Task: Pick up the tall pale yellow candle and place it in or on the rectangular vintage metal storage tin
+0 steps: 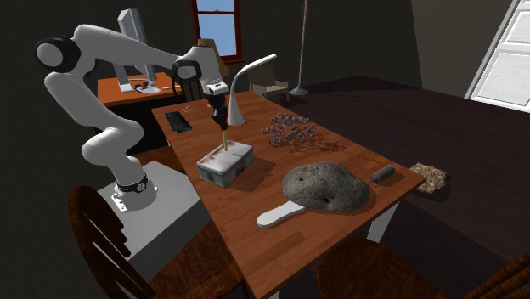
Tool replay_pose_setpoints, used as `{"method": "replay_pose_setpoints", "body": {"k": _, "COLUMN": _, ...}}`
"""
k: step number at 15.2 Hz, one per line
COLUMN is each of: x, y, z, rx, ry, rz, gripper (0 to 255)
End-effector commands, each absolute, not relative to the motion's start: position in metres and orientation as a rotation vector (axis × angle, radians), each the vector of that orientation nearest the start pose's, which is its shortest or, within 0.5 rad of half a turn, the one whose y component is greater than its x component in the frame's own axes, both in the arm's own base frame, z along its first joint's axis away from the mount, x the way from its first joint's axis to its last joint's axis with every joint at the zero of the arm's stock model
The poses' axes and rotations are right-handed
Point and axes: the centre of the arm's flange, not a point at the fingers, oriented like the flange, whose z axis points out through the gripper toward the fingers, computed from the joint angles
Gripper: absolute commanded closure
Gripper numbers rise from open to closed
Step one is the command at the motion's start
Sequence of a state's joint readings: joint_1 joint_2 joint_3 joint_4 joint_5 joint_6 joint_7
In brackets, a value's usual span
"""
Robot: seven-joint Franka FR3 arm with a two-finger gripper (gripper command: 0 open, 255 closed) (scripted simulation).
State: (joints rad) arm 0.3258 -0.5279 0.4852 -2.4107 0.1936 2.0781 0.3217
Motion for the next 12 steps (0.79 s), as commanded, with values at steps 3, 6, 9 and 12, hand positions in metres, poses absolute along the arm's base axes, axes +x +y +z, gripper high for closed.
{"method": "replay_pose_setpoints", "body": {"k": 3, "x": 0.2717, "y": 0.3238, "z": 0.4773, "rx": -3.054, "ry": -0.567, "rz": -0.252, "gripper": 255}}
{"method": "replay_pose_setpoints", "body": {"k": 6, "x": 0.2717, "y": 0.3238, "z": 0.4773, "rx": -3.054, "ry": -0.567, "rz": -0.252, "gripper": 255}}
{"method": "replay_pose_setpoints", "body": {"k": 9, "x": 0.2717, "y": 0.3238, "z": 0.4773, "rx": -3.054, "ry": -0.567, "rz": -0.252, "gripper": 255}}
{"method": "replay_pose_setpoints", "body": {"k": 12, "x": 0.2716, "y": 0.324, "z": 0.4774, "rx": -3.054, "ry": -0.567, "rz": -0.252, "gripper": 0}}
